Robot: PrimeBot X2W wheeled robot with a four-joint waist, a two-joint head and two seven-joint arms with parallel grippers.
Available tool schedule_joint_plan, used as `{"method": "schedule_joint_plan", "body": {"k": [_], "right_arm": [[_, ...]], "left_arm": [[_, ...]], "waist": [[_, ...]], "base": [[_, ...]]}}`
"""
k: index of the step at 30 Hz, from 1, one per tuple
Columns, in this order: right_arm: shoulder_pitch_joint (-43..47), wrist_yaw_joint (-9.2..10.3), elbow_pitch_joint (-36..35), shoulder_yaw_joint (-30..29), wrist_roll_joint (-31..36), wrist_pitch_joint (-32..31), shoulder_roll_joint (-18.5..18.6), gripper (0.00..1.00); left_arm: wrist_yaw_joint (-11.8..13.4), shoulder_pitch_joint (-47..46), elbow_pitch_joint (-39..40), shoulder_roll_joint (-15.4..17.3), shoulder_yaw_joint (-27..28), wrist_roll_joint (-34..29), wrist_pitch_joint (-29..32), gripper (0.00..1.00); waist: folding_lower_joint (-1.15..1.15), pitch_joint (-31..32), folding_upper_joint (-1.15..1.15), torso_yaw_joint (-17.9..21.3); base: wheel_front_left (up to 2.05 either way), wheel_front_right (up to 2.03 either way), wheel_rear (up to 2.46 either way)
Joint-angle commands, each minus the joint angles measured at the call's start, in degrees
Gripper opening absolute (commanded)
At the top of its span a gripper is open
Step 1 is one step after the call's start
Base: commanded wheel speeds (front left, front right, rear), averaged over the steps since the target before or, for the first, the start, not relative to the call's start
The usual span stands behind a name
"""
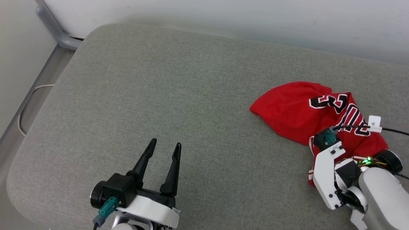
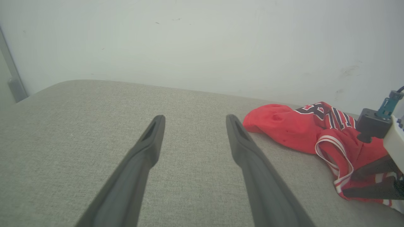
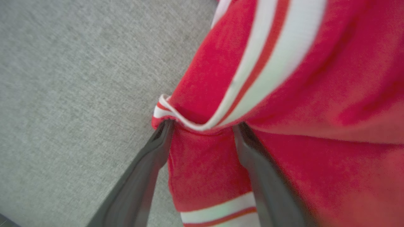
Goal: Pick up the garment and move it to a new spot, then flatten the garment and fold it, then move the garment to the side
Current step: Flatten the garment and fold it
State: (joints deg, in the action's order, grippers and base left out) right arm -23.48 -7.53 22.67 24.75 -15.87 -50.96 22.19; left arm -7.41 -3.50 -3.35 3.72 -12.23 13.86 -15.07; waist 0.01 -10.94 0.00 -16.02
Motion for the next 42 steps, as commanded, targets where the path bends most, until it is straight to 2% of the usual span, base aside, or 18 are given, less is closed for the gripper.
{"method": "schedule_joint_plan", "body": {"k": [1,5,9,12,17,22,26,29,33,38,42], "right_arm": [[2.6,0.08,3.8,2.2,-0.9,0.4,-1.0,0.00],[1.6,0.04,3.4,4.2,-2.0,3.7,-1.2,0.00],[-2.7,-0.04,0.0,5.3,-4.4,8.4,-3.5,0.00],[-6.3,0.08,-2.7,6.4,-6.2,10.9,-3.8,0.00],[-12.3,0.06,-6.1,8.3,-11.2,16.1,-8.1,0.00],[-18.5,0.06,-7.5,5.7,-17.4,24.8,-12.5,0.00],[-20.7,0.07,-7.1,-0.3,-21.5,32.1,-15.3,0.00],[-17.9,0.06,-6.1,-3.9,-22.7,33.1,-15.1,0.00],[-9.0,0.06,-4.5,-9.1,-23.1,32.3,-12.8,0.00],[3.5,0.05,-0.7,-17.4,-21.7,33.8,-10.6,0.00],[8.3,0.05,2.2,-21.0,-19.3,34.9,-10.2,0.00]], "left_arm": [[-0.1,-0.4,-0.2,-0.1,0.0,0.1,-0.1,1.00],[-0.1,0.0,-0.8,-0.1,0.1,-0.1,-0.1,1.00],[-0.1,0.4,-1.1,0.0,0.2,-0.1,-0.1,1.00],[-0.1,0.8,-1.3,0.1,0.4,-0.2,-0.1,1.00],[-0.1,1.8,-1.4,0.2,1.0,-0.2,-0.1,1.00],[-0.1,2.5,-1.2,0.5,1.9,-0.3,-0.1,1.00],[-0.1,3.5,-0.8,0.6,3.0,-0.3,-0.1,1.00],[-0.1,4.1,-0.5,0.6,3.6,-0.5,-0.1,1.00],[-0.1,4.3,-0.2,0.4,3.9,-0.5,-0.1,1.00],[-0.1,3.5,-0.2,0.5,3.5,-0.5,-0.1,1.00],[-0.1,3.1,-0.4,0.6,3.4,-0.5,-0.1,1.00]], "waist": [[-0.01,-0.1,0.00,-0.3],[-0.01,1.0,0.00,-0.1],[-0.01,2.7,0.00,0.6],[-0.01,4.2,0.00,1.1],[-0.01,6.7,0.00,1.5],[-0.01,8.4,0.00,1.6],[-0.01,9.1,0.00,2.2],[-0.01,9.3,0.00,3.2],[-0.01,8.8,0.00,4.8],[-0.01,7.4,0.00,7.0],[-0.01,6.8,0.00,8.3]], "base": [[0.00,0.00,0.00],[0.00,0.00,0.00],[0.00,0.00,0.00],[0.00,0.00,0.00],[0.00,0.00,0.00],[0.00,0.00,0.00],[0.00,0.00,0.00],[0.00,0.00,0.00],[0.00,0.00,0.00],[0.00,0.00,0.00],[0.00,0.00,0.00]]}}
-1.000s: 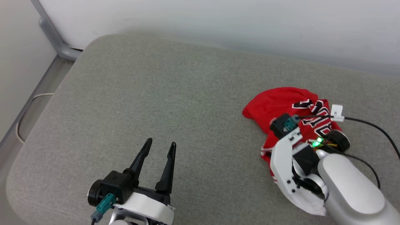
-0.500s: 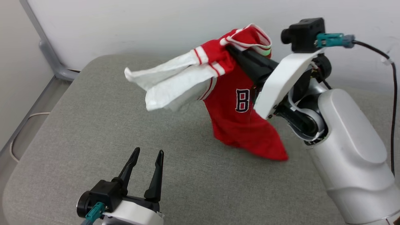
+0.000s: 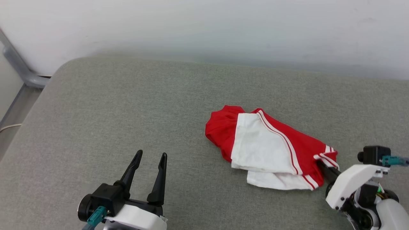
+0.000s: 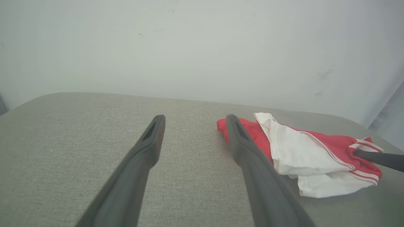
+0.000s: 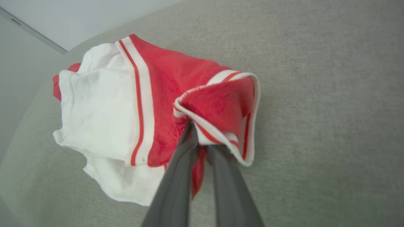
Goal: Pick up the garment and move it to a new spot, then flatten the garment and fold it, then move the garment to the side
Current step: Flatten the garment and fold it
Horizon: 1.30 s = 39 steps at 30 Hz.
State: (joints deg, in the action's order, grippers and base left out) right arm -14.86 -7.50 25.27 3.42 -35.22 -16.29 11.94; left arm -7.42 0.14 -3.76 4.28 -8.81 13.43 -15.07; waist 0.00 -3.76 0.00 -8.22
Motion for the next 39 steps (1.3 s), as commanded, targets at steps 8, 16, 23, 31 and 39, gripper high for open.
{"method": "schedule_joint_plan", "body": {"k": [8,16,23,31,39], "right_arm": [[5.3,0.07,7.5,-6.1,9.4,3.1,-2.7,1.00],[6.1,0.03,-2.3,-3.4,15.5,5.6,-0.4,1.00],[8.5,0.03,-19.3,2.3,17.8,-4.0,4.3,1.00],[4.7,0.04,-29.6,16.0,14.2,-21.7,8.4,1.00],[-4.7,0.04,-22.7,28.2,12.3,-28.3,10.0,1.00]], "left_arm": [[-0.1,-1.2,-1.2,0.2,-0.7,0.1,-0.1,1.00],[-0.1,-0.2,-1.5,0.2,-0.6,0.2,-0.1,1.00],[-0.1,0.2,-1.4,-0.1,-0.9,0.4,-0.1,1.00],[-0.1,-0.8,-1.6,-0.3,-1.7,0.7,-0.1,1.00],[-0.1,-2.9,-2.1,-0.5,-3.3,0.8,-0.1,1.00]], "waist": [[0.00,-0.3,0.00,4.0],[0.00,1.4,0.00,5.5],[0.00,1.9,0.00,4.8],[0.00,0.4,0.00,2.4],[0.00,-2.1,0.00,-1.5]], "base": [[0.00,0.00,0.00],[0.00,0.00,0.00],[0.00,0.00,0.00],[0.00,0.00,0.00],[0.00,0.00,0.00]]}}
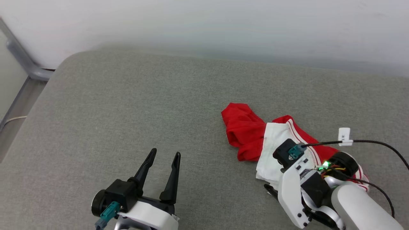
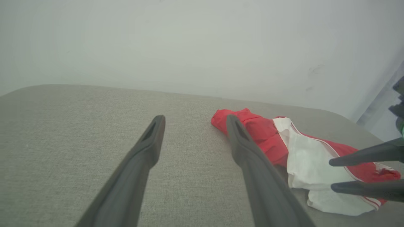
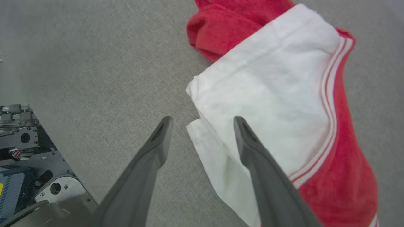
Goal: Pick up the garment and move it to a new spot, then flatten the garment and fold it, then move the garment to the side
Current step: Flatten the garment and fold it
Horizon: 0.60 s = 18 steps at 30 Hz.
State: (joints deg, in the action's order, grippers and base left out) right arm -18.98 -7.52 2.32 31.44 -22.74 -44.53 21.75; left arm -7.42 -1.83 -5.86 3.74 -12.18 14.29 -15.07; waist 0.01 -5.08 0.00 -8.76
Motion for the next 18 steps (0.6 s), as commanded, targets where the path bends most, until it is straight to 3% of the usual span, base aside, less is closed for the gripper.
{"method": "schedule_joint_plan", "body": {"k": [1,18], "right_arm": [[-1.6,0.06,1.6,1.2,-0.1,-0.2,0.3,1.00],[-9.7,0.04,17.5,13.0,-4.1,-0.2,0.5,1.00]], "left_arm": [[-0.1,-1.1,-0.1,0.0,0.0,0.0,-0.1,1.00],[-0.1,-2.5,-0.2,-0.7,-1.3,0.2,-0.1,1.00]], "waist": [[-0.01,-1.0,0.00,-1.5],[-0.01,-5.1,0.00,-7.3]], "base": [[0.00,0.00,0.00],[0.00,0.00,0.00]]}}
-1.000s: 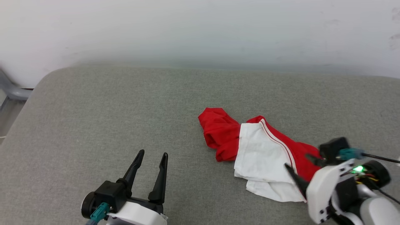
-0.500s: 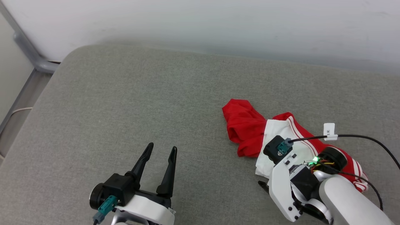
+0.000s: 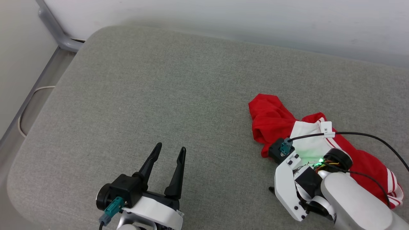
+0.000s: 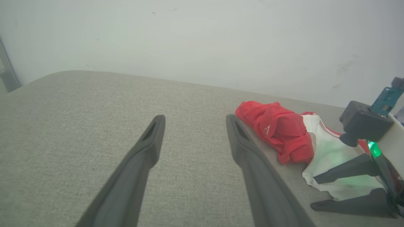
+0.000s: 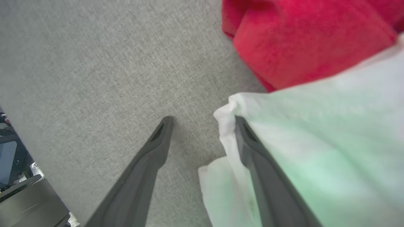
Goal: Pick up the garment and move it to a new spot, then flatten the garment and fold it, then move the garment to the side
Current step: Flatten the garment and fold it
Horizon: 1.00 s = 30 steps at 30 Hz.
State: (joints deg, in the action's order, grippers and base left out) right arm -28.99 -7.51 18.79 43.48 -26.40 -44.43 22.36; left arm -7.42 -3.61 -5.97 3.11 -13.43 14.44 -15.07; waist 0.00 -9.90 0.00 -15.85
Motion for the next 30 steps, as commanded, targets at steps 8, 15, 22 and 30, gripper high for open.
{"method": "schedule_joint_plan", "body": {"k": [8,15,22,30], "right_arm": [[1.1,-0.06,5.6,7.5,-3.9,-1.7,0.8,0.00],[-1.3,-0.05,5.0,6.7,-6.7,3.5,-0.6,0.00],[-4.4,0.03,0.6,3.1,-9.9,7.4,-1.4,0.00],[-6.8,0.04,-7.0,-7.6,-12.9,8.1,0.1,0.00]], "left_arm": [[-0.1,-1.7,-0.4,-0.2,0.0,-0.2,-0.1,1.00],[-0.1,-0.7,-0.8,-0.2,0.7,-0.8,-0.1,1.00],[-0.1,0.3,-0.9,0.4,1.7,-1.2,-0.1,1.00],[-0.1,2.4,-0.4,1.0,2.9,-1.4,-0.1,1.00]], "waist": [[0.00,-1.2,0.00,-0.5],[0.00,0.8,0.00,1.3],[0.00,3.9,0.00,4.2],[0.00,7.4,0.00,8.8]], "base": [[0.00,0.00,0.00],[0.00,0.00,0.00],[0.00,0.00,0.00],[0.00,0.00,0.00]]}}
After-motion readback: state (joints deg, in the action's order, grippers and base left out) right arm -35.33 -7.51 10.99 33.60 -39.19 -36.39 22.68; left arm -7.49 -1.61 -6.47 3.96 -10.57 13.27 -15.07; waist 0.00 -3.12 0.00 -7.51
